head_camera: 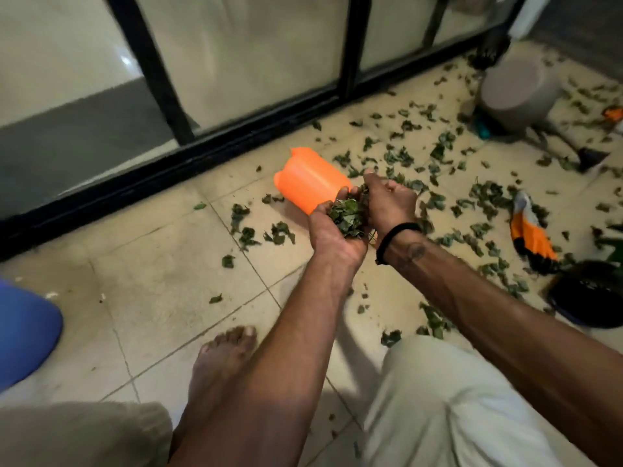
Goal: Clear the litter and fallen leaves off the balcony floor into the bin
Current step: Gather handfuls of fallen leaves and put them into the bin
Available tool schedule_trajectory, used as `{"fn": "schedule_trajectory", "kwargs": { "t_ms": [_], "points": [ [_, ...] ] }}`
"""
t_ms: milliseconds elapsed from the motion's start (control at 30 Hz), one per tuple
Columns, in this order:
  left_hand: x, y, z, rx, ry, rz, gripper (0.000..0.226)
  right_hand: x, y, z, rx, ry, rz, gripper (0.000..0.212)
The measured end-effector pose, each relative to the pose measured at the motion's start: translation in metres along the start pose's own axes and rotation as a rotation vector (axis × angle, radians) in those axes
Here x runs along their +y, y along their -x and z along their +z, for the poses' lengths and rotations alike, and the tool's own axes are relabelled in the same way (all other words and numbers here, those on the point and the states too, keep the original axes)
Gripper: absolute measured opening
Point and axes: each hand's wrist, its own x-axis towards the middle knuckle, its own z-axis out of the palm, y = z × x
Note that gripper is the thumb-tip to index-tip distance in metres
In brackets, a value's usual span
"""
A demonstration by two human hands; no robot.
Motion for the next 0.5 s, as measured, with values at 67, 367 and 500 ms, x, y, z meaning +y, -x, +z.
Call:
{"fn": "schedule_trajectory", "kwargs": {
  "t_ms": [67, 367, 500],
  "points": [
    [0.026, 0.018, 0.01, -0.019, 0.01, 0.084, 0.034, -0.01, 0.017, 0.034, -0.024, 0.023, -0.039, 0.038],
    [0.172, 0.127, 0.004, 0.154, -0.101, 0.525, 0.026, -0.023, 0.134, 0.187, -0.362, 0.012, 0.051, 0.039],
    [0.224, 0.17, 0.0, 0.322, -0.249, 0.626, 0.019, -0.032, 0.182, 0.233, -0.432, 0.047, 0.178, 0.032]
  ]
}}
